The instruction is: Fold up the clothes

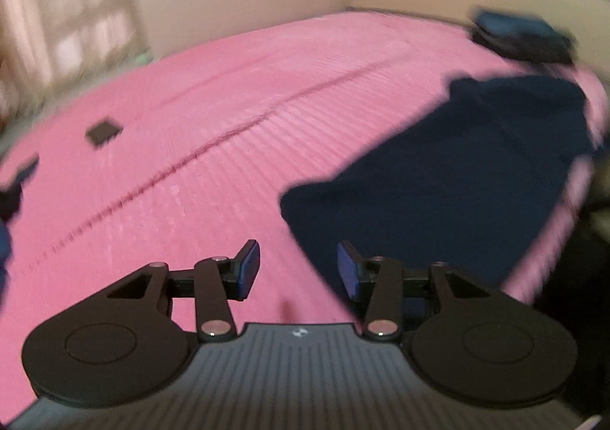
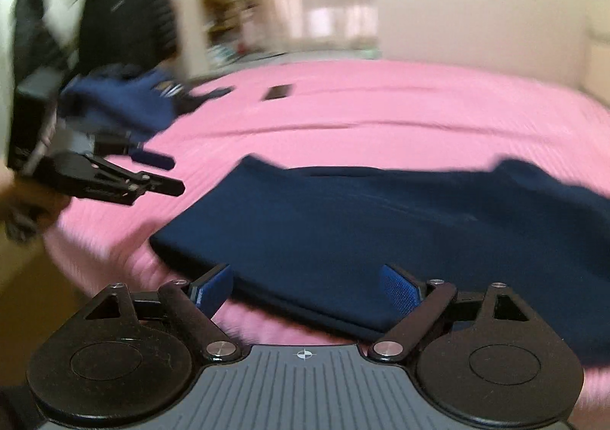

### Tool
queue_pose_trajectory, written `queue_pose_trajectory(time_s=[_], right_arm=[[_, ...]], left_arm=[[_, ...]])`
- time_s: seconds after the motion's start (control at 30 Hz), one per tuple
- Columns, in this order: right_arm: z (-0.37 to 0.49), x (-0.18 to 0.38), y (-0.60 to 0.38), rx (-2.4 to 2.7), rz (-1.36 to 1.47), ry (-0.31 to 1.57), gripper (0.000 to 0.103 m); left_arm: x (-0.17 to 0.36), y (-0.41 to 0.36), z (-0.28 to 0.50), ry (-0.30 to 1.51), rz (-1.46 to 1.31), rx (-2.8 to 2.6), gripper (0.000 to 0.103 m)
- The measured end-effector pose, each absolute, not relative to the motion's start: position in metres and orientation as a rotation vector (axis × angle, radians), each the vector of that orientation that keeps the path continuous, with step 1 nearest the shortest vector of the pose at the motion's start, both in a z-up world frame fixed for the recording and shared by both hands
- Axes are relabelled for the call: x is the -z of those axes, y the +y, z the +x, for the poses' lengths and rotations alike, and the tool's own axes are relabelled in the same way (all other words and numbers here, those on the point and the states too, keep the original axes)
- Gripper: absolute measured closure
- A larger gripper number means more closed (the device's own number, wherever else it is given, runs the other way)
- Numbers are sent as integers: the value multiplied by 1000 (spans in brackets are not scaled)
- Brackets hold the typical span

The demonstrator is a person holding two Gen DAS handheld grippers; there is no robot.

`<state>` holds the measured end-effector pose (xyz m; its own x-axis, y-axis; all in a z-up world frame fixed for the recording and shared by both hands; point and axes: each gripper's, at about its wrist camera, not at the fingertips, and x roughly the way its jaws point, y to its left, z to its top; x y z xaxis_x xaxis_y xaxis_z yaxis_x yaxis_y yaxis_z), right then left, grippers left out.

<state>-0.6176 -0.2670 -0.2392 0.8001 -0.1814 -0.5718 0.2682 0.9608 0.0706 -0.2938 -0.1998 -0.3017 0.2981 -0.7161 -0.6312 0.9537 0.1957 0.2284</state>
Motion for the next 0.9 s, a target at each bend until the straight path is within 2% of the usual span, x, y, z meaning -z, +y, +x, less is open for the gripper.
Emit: queue_pose_trajectory(time_s=[0.23, 0.5, 0.53, 0.67, 0.77, 0.9], right_arm=[[-588, 251, -231, 153, -38, 663, 16], [-579, 259, -231, 182, -92, 709, 16], [-578, 260, -230, 186, -117, 721, 16], [-578, 269, -216, 174, -284, 752, 16], [-570, 280, -206, 166, -383, 753, 16], [-555, 286, -195, 209, -515, 698, 16]], left_arm=[[347, -150, -362, -29, 1268, 1348, 58], [385, -169, -372, -434, 1515, 1399, 59], [386, -171, -371, -465, 1529, 1419, 67], [360, -178, -362, -364, 1391, 1486, 84], [328, -185, -350, -240, 1215, 1502, 87], [301, -195, -345, -170, 1112, 1510, 87]])
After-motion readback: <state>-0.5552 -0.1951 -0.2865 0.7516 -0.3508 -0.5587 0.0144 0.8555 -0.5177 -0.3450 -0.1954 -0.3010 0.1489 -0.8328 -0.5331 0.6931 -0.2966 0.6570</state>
